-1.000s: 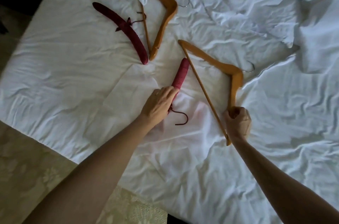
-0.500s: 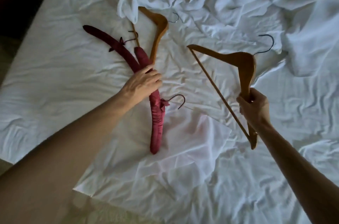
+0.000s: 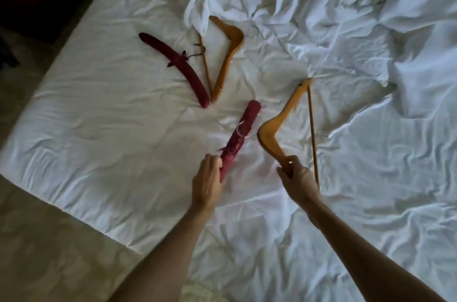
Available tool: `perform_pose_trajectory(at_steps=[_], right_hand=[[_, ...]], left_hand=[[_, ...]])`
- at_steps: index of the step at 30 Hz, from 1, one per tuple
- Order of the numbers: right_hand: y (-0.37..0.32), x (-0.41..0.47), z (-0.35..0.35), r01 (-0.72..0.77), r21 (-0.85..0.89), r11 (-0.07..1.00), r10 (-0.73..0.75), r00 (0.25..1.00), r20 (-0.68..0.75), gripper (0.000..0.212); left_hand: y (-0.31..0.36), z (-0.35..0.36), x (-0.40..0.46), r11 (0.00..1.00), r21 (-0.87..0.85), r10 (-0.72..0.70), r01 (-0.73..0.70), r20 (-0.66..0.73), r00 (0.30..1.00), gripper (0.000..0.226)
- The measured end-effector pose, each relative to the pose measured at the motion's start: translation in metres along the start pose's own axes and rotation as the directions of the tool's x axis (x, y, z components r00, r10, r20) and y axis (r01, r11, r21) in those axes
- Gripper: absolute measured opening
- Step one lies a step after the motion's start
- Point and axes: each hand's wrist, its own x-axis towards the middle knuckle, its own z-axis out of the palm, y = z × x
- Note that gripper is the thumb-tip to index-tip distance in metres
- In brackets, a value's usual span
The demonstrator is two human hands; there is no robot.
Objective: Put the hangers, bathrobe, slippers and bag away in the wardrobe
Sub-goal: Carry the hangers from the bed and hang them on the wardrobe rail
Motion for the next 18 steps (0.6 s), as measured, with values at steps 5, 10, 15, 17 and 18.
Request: perform_pose_trajectory(at_steps=[5, 10, 15, 17, 18], right_hand=[[0.027, -0.014, 0.042, -0.029, -0.142, 0.989, 0.028, 1.0, -0.015, 0.014], [0.008, -0.03, 0.017, -0.038, 0.085, 0.996, 0.041, 0.999, -0.031, 0.023], [-0.041, -0.065, -0.043, -0.084, 0.276, 0.957, 0.098, 0.995, -0.037, 0.031], [-0.06, -0.081, -0.066, -0.089, 0.38, 0.921, 0.101, 0.995, -0.012, 0.03], [-0.069, -0.09, -0.077, -0.084, 0.418, 0.904, 0.09, 0.996, 0.006, 0.028]], left_hand=[[0.021, 0.046, -0.043, 0.854, -0.303, -0.398, 0.423, 0.144, 0.906, 0.047], [0.023, 0.02, -0.019, 0.666, -0.459, -0.407, 0.588, 0.437, 0.802, 0.017], [0.068, -0.045, -0.016, 0.371, -0.65, -0.395, 0.663, 0.536, 0.746, 0.031], [0.082, -0.066, -0.021, 0.282, -0.689, -0.389, 0.667, 0.554, 0.736, 0.027], [0.09, -0.078, -0.025, 0.254, -0.703, -0.383, 0.664, 0.558, 0.736, 0.025]])
